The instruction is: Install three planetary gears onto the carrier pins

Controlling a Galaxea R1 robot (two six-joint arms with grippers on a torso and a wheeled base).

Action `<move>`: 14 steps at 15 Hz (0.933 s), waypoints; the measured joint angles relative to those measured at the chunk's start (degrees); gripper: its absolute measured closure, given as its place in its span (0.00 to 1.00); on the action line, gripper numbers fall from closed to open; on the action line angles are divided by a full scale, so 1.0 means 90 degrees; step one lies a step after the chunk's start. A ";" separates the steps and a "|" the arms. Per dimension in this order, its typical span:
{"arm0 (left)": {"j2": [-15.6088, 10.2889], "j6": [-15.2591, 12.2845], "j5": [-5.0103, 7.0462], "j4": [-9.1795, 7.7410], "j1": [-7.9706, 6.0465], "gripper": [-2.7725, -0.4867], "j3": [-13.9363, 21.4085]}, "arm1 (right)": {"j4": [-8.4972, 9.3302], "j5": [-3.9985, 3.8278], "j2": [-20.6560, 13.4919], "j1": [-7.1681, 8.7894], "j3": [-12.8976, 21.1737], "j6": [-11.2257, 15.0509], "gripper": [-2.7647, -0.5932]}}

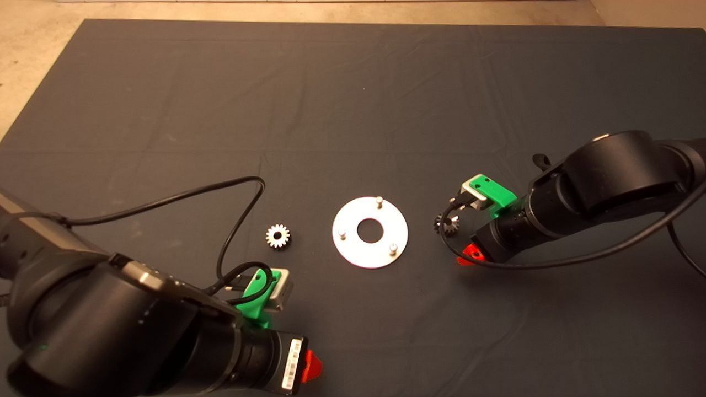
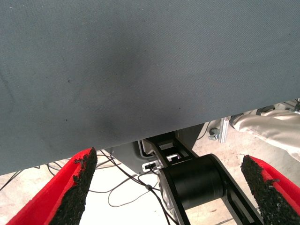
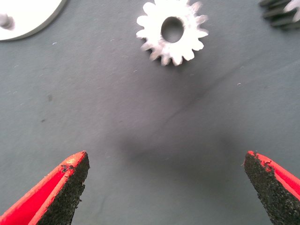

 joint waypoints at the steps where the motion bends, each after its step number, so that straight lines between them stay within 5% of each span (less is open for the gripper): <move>1: 0.0009 0.0000 0.0000 0.0003 0.0000 0.25 0.0000 | -0.0042 -0.0005 0.0018 0.0000 -0.0042 -0.0031 0.14; 7: 0.0034 -0.0001 0.0000 0.0019 0.0000 0.25 0.0000 | -0.0423 0.0000 0.0257 -0.0001 -0.0309 -0.0111 0.14; 14: 0.0034 0.0001 0.0000 0.0027 0.0000 0.25 0.0000 | -0.0520 -0.0002 0.0524 -0.0116 -0.0869 -0.0114 0.14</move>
